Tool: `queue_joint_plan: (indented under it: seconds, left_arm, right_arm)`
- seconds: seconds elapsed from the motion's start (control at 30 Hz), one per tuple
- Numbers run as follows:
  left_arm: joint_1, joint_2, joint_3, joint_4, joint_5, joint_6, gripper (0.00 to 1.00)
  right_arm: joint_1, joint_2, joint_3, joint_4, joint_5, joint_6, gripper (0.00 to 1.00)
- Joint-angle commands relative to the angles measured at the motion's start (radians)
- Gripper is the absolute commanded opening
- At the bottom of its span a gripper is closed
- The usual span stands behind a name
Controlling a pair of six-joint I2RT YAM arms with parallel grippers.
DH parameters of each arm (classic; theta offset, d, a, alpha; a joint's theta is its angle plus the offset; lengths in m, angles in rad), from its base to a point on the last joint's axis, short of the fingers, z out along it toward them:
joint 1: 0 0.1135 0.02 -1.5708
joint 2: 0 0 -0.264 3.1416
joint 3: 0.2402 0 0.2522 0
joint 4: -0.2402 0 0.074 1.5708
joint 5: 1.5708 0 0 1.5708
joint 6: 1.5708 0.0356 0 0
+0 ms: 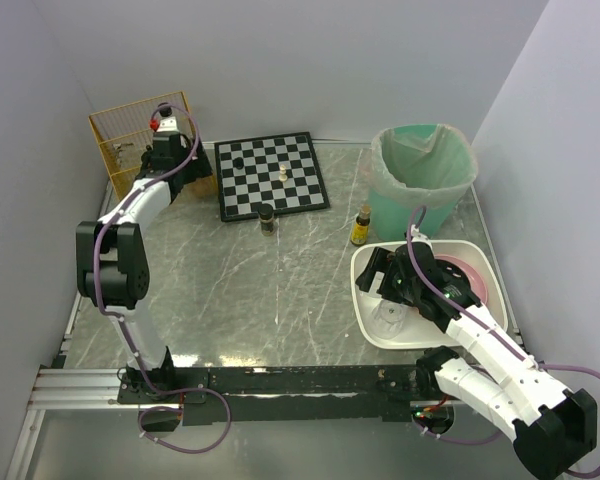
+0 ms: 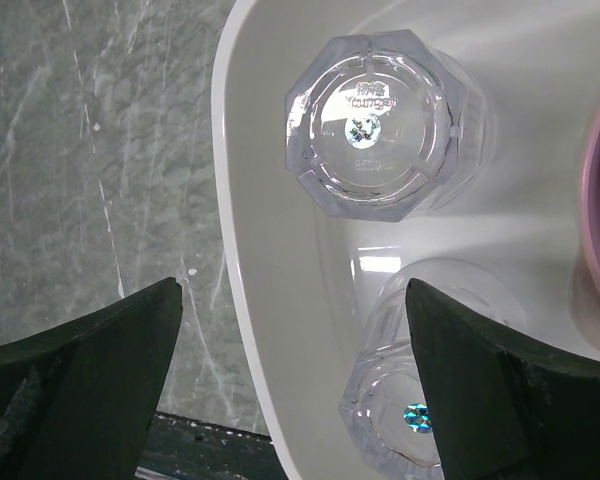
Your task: Clear the kitchen counter
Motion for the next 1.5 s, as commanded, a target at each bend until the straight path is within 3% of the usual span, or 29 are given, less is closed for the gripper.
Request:
queue_joint_plan:
  seconds: [0.0,0.2,0.43,0.77,1.47]
  left_arm:
    - [-0.003,-0.037,-0.015,0.063,0.041,-0.012,0.98]
    - [-0.003,-0.008,0.003,0.058,0.014,0.003,0.96]
    - [-0.003,0.007,0.005,-0.008,0.006,0.016,0.75]
    - [-0.008,0.021,-0.061,0.008,-0.026,-0.001,0.78]
    - [-0.072,0.037,0.012,-0.216,-0.121,0.048,0.55]
  right_arm:
    - [-0.006,-0.007,-0.013,0.014,-0.012,0.006,0.99]
    - [-0.006,-0.01,-0.012,0.007,-0.005,0.002,0.99]
    - [-0.006,-0.001,-0.018,0.02,-0.018,0.008,0.99]
    - [-0.006,-0.01,-0.01,0.009,-0.009,0.003,0.99]
    - [-0.006,0.007,-0.013,0.03,-0.026,0.003,0.99]
